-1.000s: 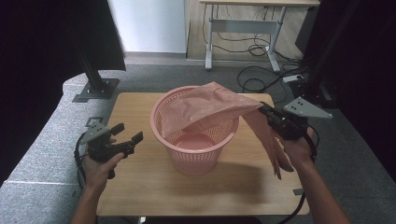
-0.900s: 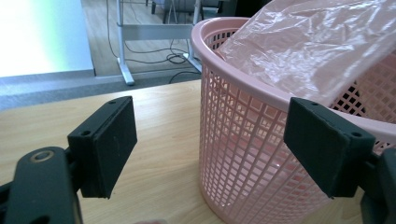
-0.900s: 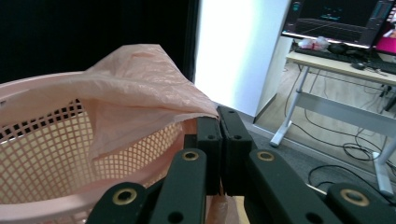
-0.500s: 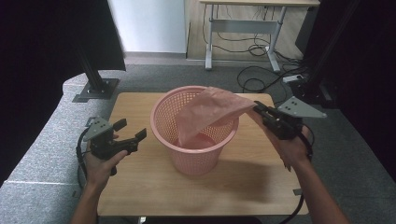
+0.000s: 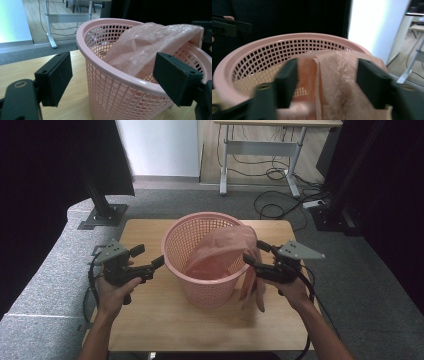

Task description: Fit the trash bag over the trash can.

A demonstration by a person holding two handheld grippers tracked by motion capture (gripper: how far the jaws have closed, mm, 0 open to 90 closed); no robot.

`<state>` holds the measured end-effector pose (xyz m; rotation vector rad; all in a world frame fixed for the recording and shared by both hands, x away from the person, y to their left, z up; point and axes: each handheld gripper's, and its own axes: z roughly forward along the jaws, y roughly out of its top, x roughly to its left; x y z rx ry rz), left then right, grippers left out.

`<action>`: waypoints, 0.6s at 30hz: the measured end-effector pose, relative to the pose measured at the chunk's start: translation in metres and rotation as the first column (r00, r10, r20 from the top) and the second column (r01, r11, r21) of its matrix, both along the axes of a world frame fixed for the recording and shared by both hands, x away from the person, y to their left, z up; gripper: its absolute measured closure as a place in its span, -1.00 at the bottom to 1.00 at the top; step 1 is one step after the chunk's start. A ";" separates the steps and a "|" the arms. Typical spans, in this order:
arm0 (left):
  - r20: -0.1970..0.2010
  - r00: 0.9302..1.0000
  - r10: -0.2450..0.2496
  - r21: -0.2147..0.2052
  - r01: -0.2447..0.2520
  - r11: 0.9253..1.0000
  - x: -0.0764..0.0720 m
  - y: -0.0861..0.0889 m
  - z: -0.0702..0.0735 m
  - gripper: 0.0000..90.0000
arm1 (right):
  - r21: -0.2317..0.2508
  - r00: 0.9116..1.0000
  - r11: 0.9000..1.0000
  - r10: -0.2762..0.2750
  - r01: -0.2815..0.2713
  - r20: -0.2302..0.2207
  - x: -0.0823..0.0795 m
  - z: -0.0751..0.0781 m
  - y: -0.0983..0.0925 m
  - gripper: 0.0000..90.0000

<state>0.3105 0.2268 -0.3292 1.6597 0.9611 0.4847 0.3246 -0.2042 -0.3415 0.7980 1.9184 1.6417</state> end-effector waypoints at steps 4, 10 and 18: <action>-0.011 1.000 -0.008 0.000 0.008 1.000 0.004 -0.004 -0.001 -0.66 | -0.011 0.998 0.998 -0.060 0.060 -0.036 -0.018 -0.027 -0.024 -0.54; -0.011 1.000 -0.003 -0.015 0.003 1.000 0.005 -0.006 -0.002 -0.65 | -0.031 0.981 0.993 -0.120 0.116 -0.151 -0.012 -0.068 -0.030 -0.61; -0.024 1.000 -0.009 0.014 0.009 1.000 0.007 -0.008 -0.006 -0.62 | -0.125 0.957 0.971 -0.223 0.202 -0.187 0.008 -0.095 -0.018 -0.69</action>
